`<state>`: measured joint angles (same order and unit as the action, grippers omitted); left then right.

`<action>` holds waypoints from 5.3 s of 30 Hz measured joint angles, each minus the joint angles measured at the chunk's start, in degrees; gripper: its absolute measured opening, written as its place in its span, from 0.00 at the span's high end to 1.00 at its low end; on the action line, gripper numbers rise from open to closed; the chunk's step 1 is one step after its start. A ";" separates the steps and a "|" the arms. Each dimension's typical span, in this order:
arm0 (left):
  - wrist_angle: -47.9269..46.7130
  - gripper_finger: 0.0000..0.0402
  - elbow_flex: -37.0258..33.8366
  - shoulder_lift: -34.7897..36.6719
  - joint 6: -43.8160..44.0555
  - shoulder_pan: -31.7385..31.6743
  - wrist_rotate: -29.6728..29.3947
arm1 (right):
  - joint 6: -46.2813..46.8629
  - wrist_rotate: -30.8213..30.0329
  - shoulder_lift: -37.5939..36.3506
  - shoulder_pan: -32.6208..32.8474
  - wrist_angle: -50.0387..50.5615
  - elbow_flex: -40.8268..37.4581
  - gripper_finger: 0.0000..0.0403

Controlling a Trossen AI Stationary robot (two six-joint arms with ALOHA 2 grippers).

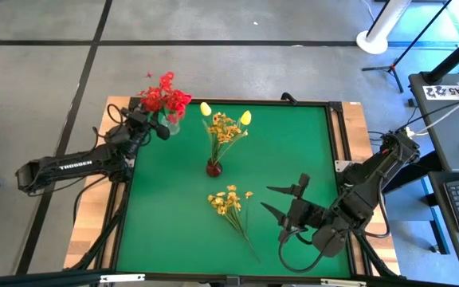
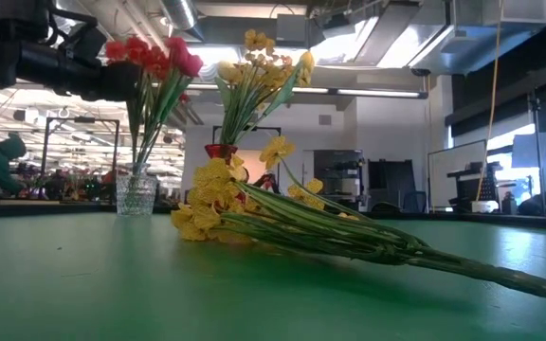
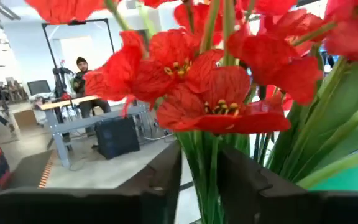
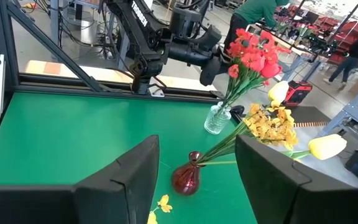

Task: Sort flowers into vase by color
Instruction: Put the red flowers into the transparent vase, then put the yellow flowers into the red vase

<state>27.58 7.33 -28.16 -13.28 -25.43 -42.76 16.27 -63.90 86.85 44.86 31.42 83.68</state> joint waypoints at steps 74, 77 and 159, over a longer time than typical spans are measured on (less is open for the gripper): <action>-14.75 0.34 0.04 -2.63 47.02 66.79 11.68 | 37.37 42.76 30.96 -12.54 0.08 0.02 0.48; -14.26 0.34 0.04 -2.64 45.78 66.79 11.56 | 37.46 43.20 32.41 -13.65 0.20 0.02 0.48; -1.35 0.34 0.07 -2.60 23.59 66.69 4.31 | -21.05 47.87 30.77 -41.51 -109.34 -27.52 0.92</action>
<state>26.24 7.40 -30.76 10.31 41.26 -38.46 -4.78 -16.03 117.62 3.36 -77.92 56.16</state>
